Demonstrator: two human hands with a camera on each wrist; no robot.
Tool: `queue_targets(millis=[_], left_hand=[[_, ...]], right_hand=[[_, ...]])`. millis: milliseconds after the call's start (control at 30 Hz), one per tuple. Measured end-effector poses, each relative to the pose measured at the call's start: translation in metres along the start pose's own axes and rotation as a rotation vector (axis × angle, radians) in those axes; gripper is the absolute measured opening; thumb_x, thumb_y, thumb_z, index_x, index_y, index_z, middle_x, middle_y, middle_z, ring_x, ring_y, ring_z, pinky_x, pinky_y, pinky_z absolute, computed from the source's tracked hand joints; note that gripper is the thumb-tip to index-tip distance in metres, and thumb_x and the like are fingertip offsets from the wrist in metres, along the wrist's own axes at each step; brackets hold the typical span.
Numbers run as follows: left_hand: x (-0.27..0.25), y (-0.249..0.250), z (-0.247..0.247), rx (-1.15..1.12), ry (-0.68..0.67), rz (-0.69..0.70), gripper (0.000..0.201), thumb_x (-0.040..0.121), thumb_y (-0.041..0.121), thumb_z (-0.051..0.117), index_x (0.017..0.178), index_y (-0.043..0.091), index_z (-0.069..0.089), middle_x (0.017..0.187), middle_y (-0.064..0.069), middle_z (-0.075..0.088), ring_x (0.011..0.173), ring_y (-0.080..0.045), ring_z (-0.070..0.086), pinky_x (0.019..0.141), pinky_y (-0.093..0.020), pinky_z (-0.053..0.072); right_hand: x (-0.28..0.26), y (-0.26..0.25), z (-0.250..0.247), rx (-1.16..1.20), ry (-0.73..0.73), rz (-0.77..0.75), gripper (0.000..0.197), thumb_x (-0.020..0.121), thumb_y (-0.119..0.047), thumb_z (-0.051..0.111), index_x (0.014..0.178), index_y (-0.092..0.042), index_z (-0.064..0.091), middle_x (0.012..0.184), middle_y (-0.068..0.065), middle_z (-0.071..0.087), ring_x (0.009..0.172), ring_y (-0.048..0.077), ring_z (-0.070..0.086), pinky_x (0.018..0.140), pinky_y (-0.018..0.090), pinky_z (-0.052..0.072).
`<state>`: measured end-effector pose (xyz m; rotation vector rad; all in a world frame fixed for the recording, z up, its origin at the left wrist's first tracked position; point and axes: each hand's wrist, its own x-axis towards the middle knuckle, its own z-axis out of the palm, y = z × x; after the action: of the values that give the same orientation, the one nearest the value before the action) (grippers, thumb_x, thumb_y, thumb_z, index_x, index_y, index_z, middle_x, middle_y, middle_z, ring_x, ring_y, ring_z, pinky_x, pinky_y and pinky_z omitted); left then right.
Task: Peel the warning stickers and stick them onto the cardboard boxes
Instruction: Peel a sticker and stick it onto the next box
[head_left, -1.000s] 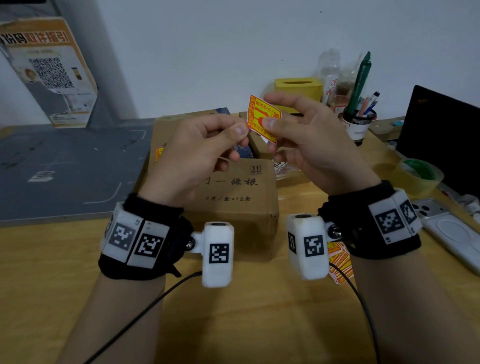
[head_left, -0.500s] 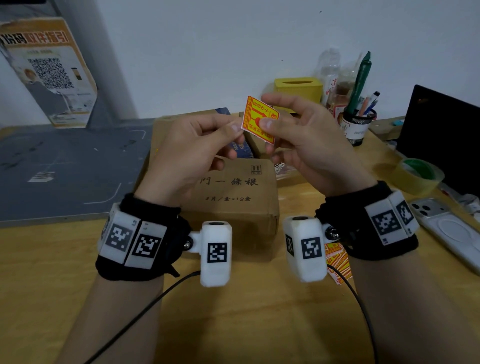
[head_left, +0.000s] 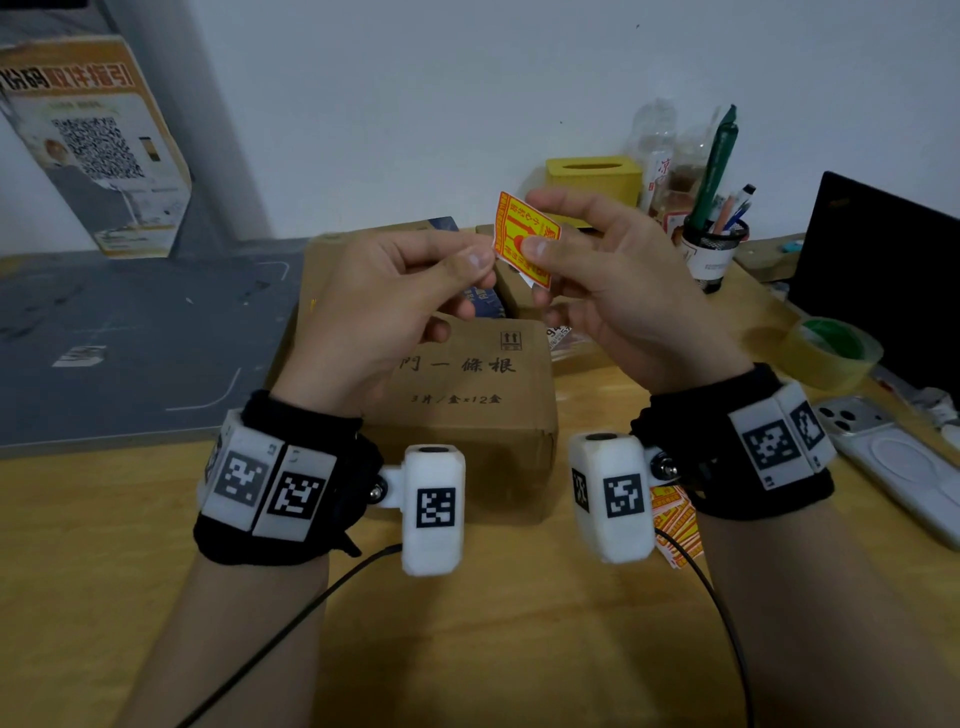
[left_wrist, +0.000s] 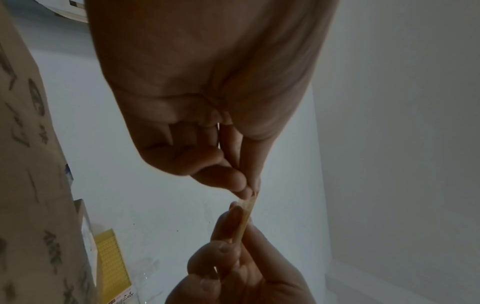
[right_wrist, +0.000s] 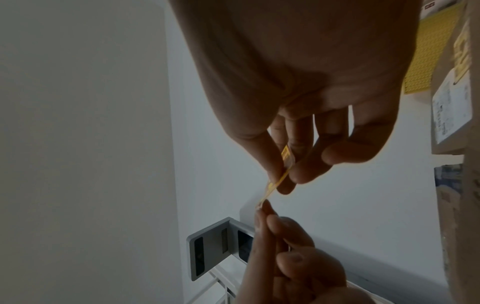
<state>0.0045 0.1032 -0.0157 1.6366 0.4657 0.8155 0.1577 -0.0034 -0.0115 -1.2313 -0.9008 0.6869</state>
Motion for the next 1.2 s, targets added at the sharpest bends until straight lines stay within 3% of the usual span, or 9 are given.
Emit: queue_targets(millis=[400,567,733,867,967,1067,1200], left_hand=[[0.001,-0.002,0.002,0.013,-0.023,-0.016,0.012,0.098,0.015,0.060,0.097,0.015,0.073,0.073,0.009,0.068,0.060,-0.003,0.056,0.050,-0.018,0.041],[0.001,0.000,0.002,0.028,0.020,-0.019,0.012,0.097,0.014,0.062,0.096,0.014,0.074,0.073,0.007,0.067,0.060,-0.006,0.056,0.050,-0.019,0.040],[0.001,0.000,0.004,0.038,0.030,-0.021,0.013,0.096,0.013,0.062,0.092,0.014,0.074,0.073,0.006,0.067,0.061,-0.006,0.056,0.050,-0.019,0.040],[0.001,0.000,0.005,0.068,0.043,-0.020,0.012,0.095,0.015,0.064,0.093,0.016,0.075,0.072,0.008,0.068,0.061,-0.007,0.057,0.052,-0.020,0.041],[0.000,0.001,0.009,0.078,0.051,-0.014,0.009,0.091,0.020,0.069,0.093,0.017,0.077,0.072,0.007,0.069,0.061,-0.006,0.056,0.052,-0.020,0.041],[0.000,0.001,0.011,0.076,0.065,-0.007,0.009,0.090,0.019,0.070,0.093,0.018,0.079,0.072,0.006,0.069,0.060,-0.006,0.056,0.052,-0.019,0.041],[-0.001,0.001,0.011,0.095,0.090,-0.010,0.013,0.093,0.017,0.065,0.090,0.017,0.079,0.071,0.007,0.071,0.061,-0.004,0.056,0.053,-0.019,0.042]], right_hand=[[-0.001,0.001,0.000,-0.007,-0.003,-0.005,0.035,0.095,-0.007,0.070,0.127,-0.014,0.060,0.081,-0.001,0.075,0.062,0.017,0.059,0.058,0.034,0.046],[0.000,0.003,0.003,-0.102,0.058,-0.038,0.026,0.092,-0.009,0.075,0.105,-0.017,0.054,0.091,0.008,0.074,0.067,0.020,0.063,0.053,0.032,0.048],[-0.001,0.005,0.004,-0.260,0.043,-0.090,0.002,0.088,-0.024,0.078,0.087,-0.023,0.076,0.089,-0.003,0.073,0.079,0.015,0.065,0.062,0.036,0.055],[-0.003,0.004,0.003,-0.322,0.020,-0.098,0.011,0.088,-0.034,0.079,0.092,-0.023,0.082,0.092,-0.009,0.076,0.089,0.007,0.069,0.069,0.037,0.059],[-0.005,0.003,0.003,-0.362,0.009,-0.119,0.018,0.085,-0.035,0.082,0.093,-0.019,0.081,0.096,-0.001,0.079,0.091,0.012,0.072,0.065,0.030,0.058],[-0.005,0.003,0.004,-0.357,0.027,-0.126,0.015,0.086,-0.035,0.081,0.092,-0.020,0.082,0.095,0.002,0.080,0.094,0.020,0.075,0.064,0.030,0.058],[-0.005,0.001,0.005,-0.340,0.054,-0.132,0.011,0.091,-0.028,0.076,0.090,-0.020,0.083,0.095,0.015,0.078,0.078,0.019,0.070,0.063,0.035,0.056]])
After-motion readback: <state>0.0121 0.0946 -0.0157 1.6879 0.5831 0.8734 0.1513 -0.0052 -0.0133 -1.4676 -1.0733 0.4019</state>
